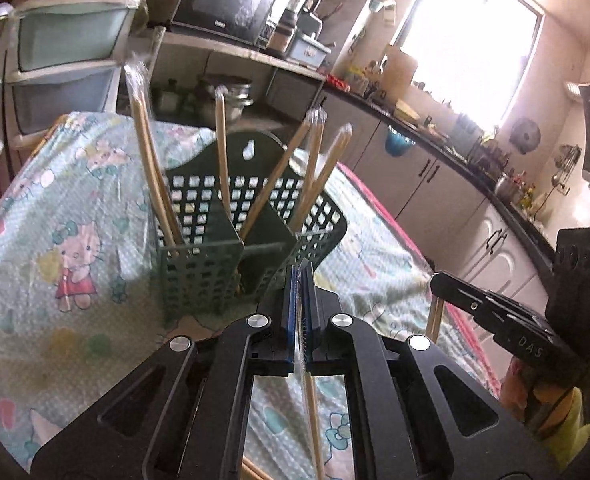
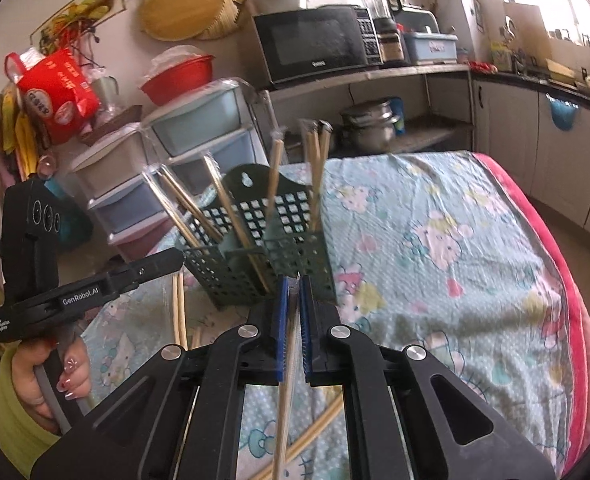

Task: Organize utensils
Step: 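Lift the chopsticks upright and carry them over the green caddy with both grippers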

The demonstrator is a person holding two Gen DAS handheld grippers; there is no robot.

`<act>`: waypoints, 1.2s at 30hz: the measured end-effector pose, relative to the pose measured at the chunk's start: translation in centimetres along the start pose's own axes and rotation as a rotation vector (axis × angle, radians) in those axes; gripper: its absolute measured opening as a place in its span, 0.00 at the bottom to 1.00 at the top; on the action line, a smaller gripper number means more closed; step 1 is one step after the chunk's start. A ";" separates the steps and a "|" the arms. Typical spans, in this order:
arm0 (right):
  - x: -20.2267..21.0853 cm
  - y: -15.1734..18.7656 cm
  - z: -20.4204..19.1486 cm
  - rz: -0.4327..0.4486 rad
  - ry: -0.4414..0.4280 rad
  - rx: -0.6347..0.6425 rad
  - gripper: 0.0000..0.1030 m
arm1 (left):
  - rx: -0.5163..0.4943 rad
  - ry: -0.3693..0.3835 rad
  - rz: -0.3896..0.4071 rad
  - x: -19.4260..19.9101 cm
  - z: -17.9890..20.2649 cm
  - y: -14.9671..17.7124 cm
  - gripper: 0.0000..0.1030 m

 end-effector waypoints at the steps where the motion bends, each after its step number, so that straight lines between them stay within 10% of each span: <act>1: 0.1 -0.2 -0.2 0.005 0.000 0.004 0.06 | 0.001 0.002 0.007 0.2 0.1 -0.1 0.01; 36: 3.3 -7.9 -3.5 0.234 0.004 0.091 0.05 | -0.070 0.098 0.194 5.4 4.8 -5.8 0.01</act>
Point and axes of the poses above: each gripper's, at about its wrist camera, not at the fingertips, and x roughly against the way its jaws point, z to its right, y to its underside, the point moved 2 cm from there along -x, roughly the way its jaws point, and after that the axes turned 15 degrees about x, right-handed, at the moved point
